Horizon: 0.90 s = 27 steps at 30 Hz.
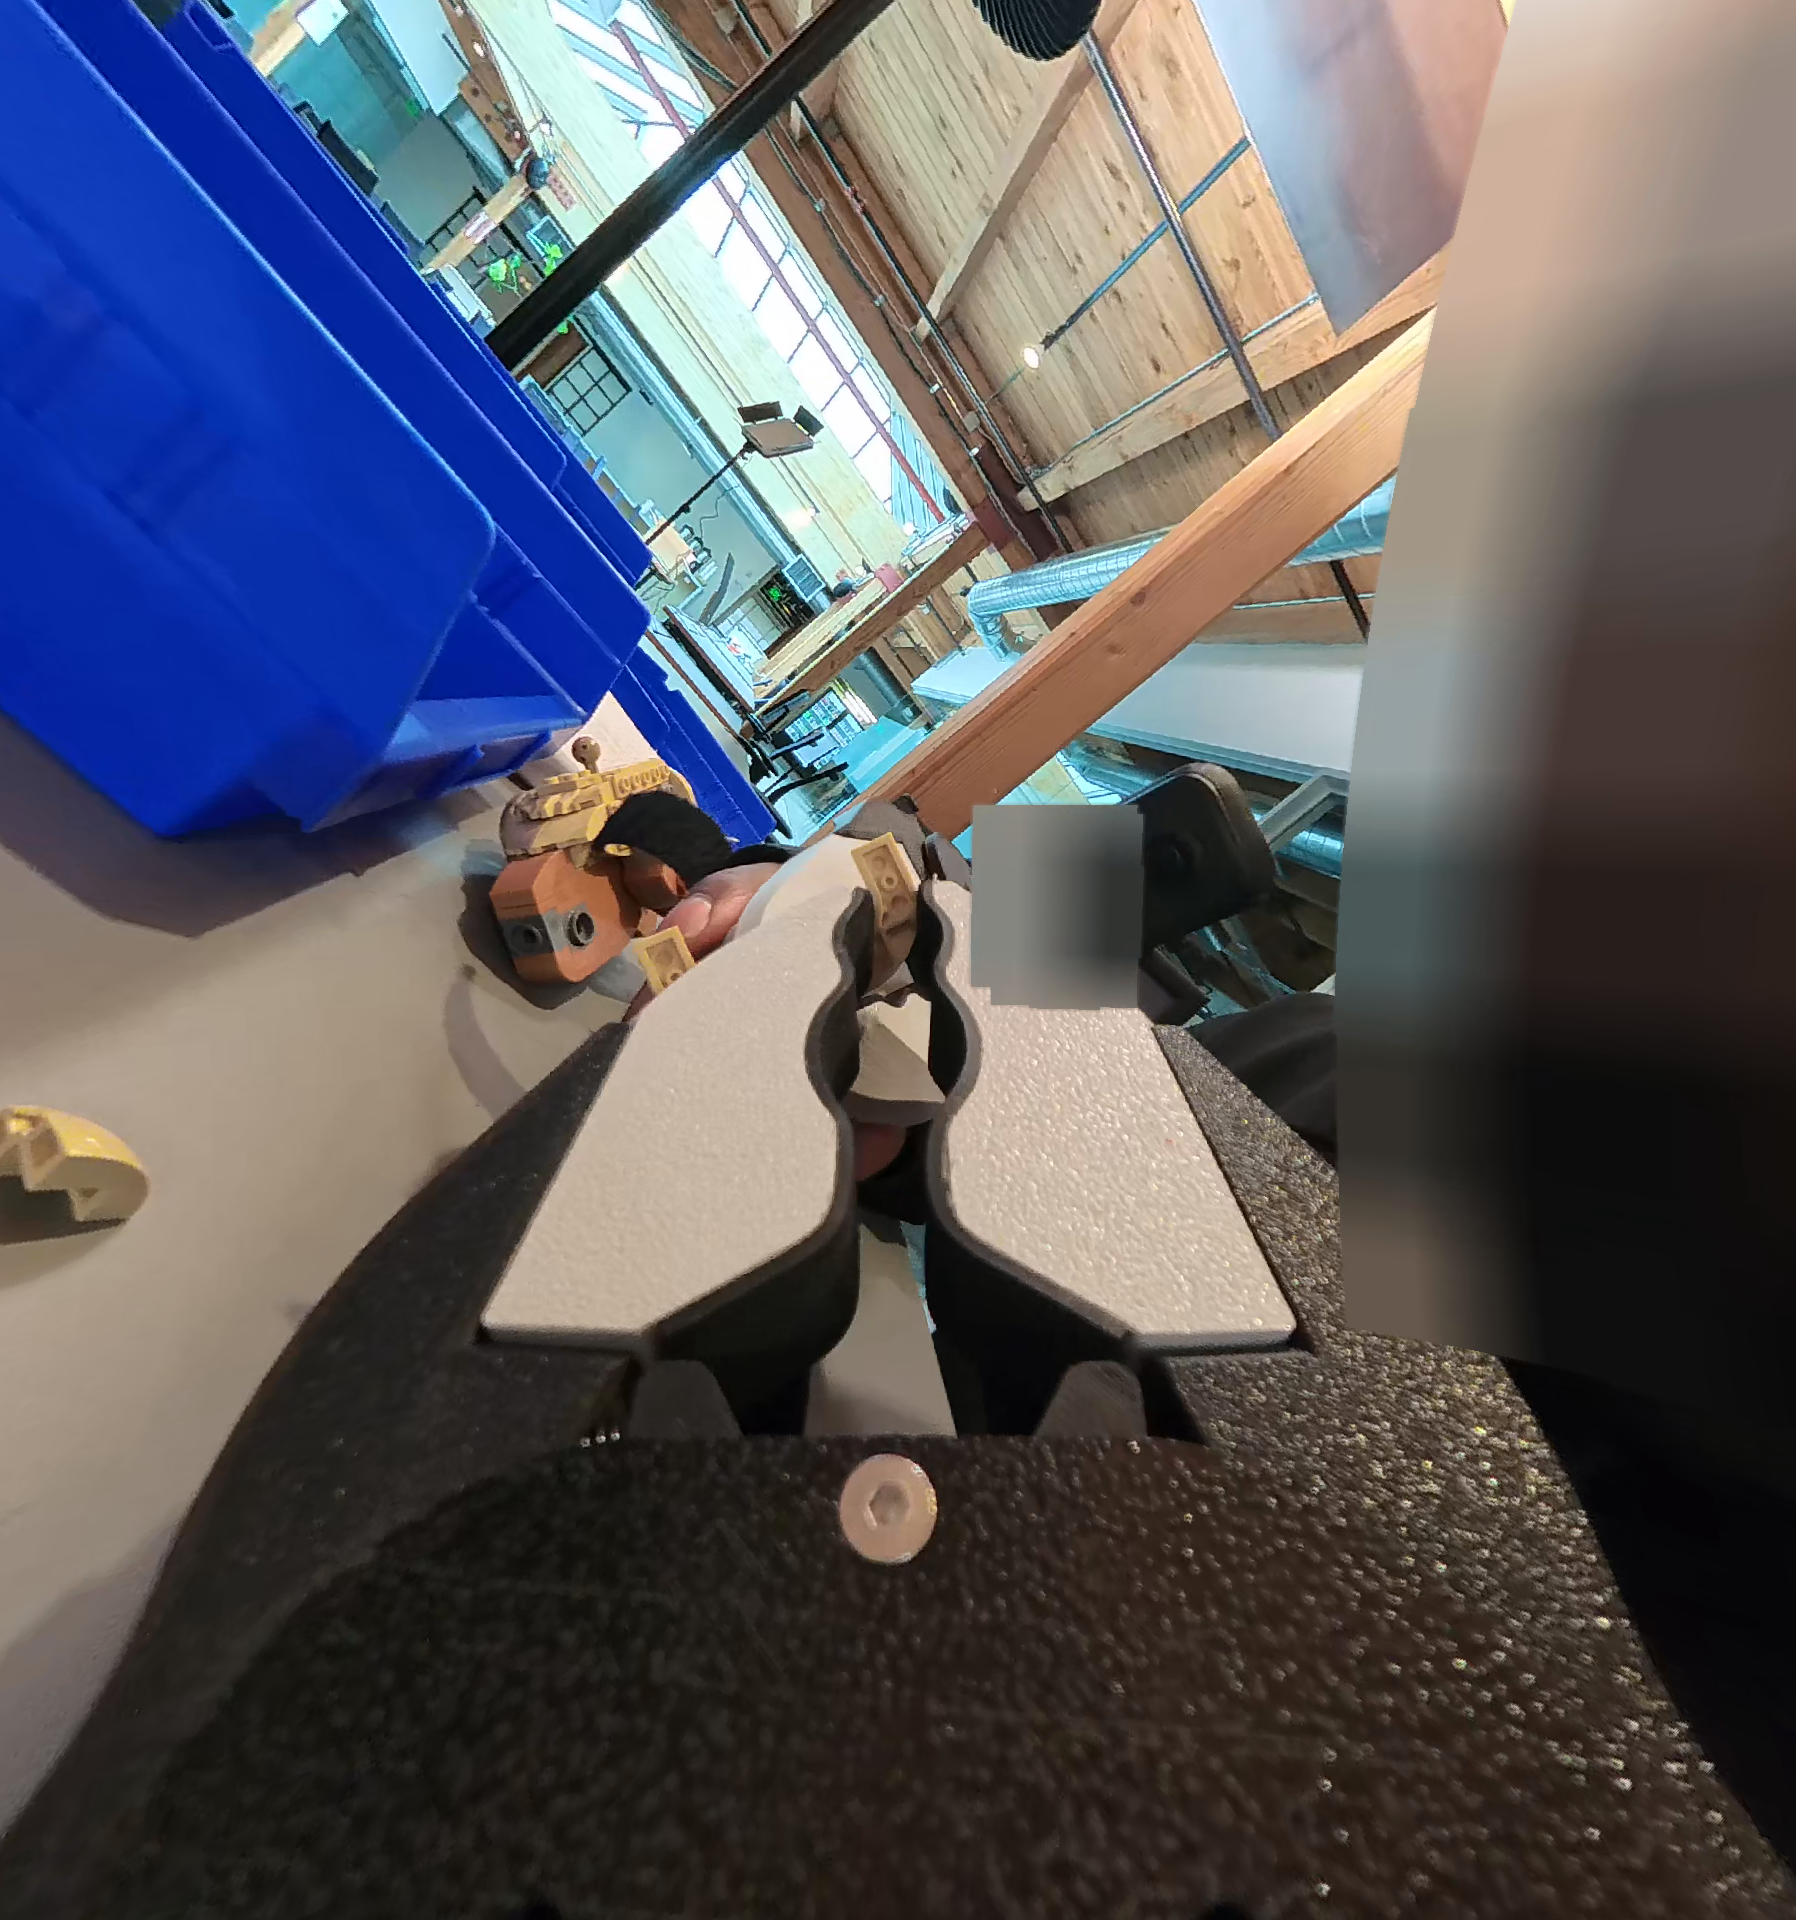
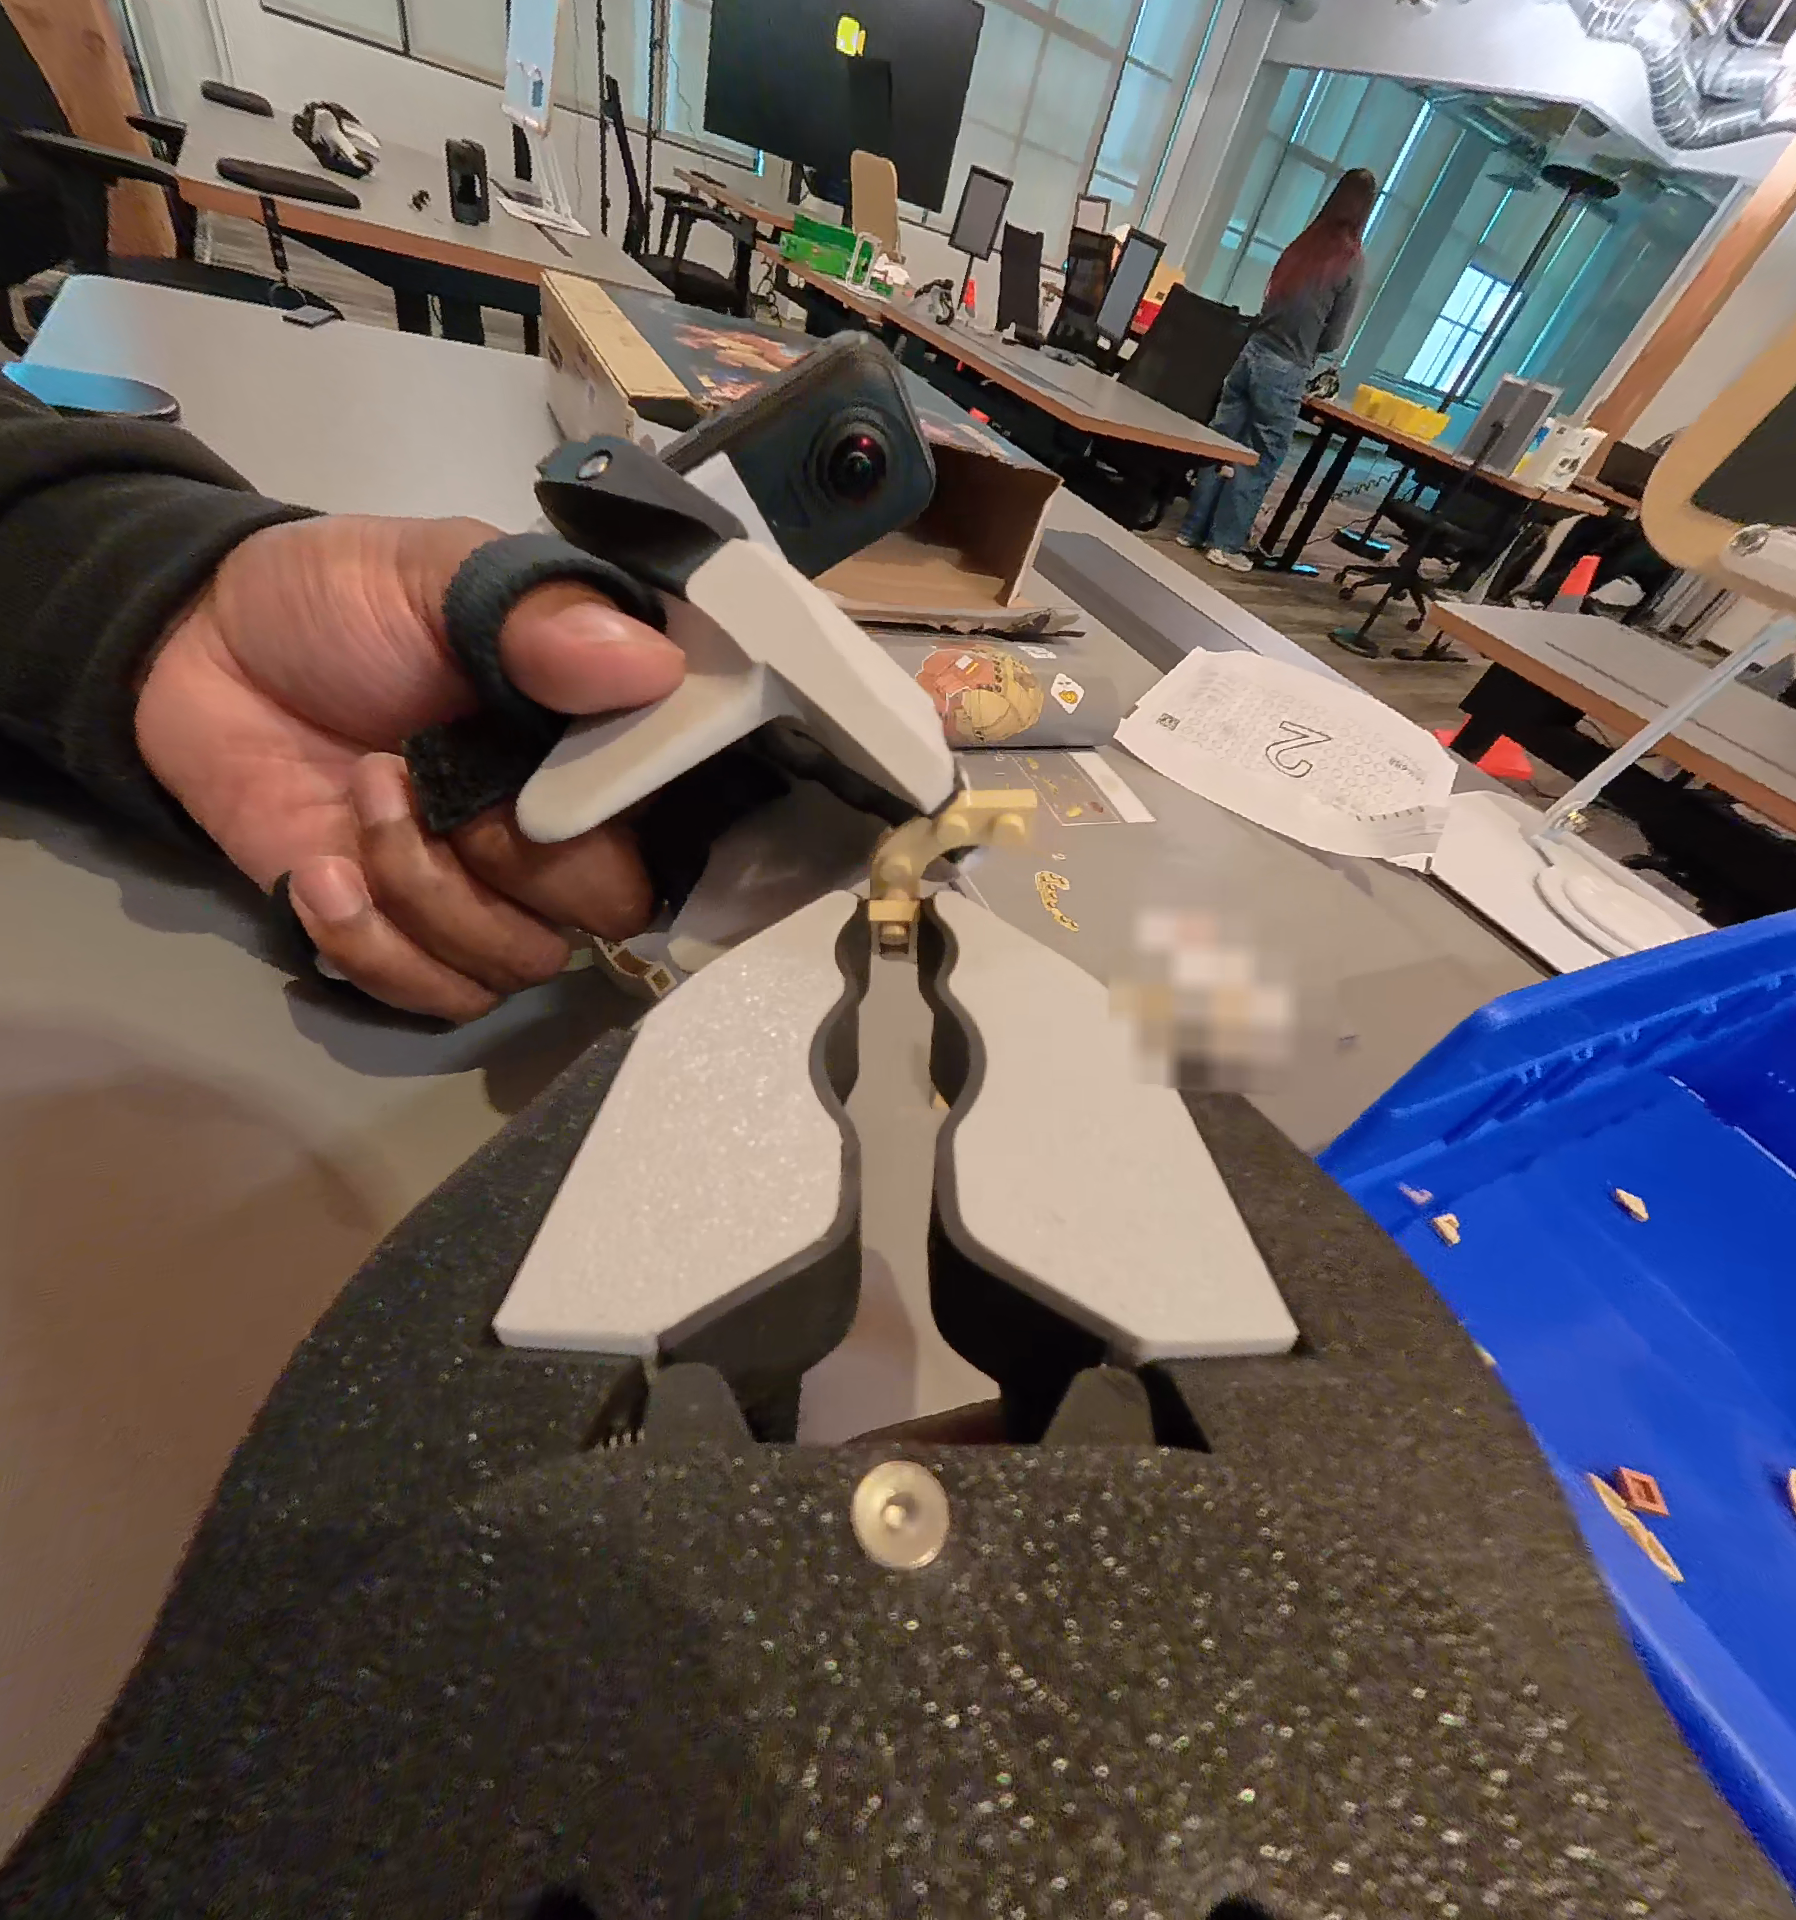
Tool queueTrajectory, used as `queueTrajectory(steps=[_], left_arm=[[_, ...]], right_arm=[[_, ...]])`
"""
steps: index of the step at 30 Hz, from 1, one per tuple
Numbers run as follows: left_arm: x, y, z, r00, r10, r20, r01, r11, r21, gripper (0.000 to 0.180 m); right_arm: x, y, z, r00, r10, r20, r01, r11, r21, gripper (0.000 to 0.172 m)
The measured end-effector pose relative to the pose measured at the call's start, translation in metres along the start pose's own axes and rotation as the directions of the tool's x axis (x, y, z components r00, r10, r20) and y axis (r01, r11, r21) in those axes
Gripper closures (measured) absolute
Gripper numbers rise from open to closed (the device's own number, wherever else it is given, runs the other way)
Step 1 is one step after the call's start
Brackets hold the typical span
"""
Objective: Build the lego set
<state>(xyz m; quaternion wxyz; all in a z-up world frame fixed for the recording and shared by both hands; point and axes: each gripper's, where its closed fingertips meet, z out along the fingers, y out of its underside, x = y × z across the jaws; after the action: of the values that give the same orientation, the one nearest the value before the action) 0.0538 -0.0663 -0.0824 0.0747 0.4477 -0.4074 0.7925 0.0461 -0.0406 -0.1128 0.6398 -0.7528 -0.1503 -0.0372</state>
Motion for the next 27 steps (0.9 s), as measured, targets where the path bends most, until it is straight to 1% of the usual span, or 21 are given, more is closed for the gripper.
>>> queueTrajectory(steps=[5,27], left_arm=[[0.0,-0.0013,0.0,1.0,0.022,0.005,-0.022,1.0,-0.004,0.173],[-0.0023,0.0011,0.001,0.997,0.071,0.033,-0.07,0.997,-0.033,0.173]], right_arm=[[0.0016,0.0004,-0.0006,0.999,0.034,0.016,-0.034,0.999,0.002,0.164],[-0.0006,0.001,0.0001,1.0,0.017,0.024,-0.017,1.0,-0.001,0.164]])
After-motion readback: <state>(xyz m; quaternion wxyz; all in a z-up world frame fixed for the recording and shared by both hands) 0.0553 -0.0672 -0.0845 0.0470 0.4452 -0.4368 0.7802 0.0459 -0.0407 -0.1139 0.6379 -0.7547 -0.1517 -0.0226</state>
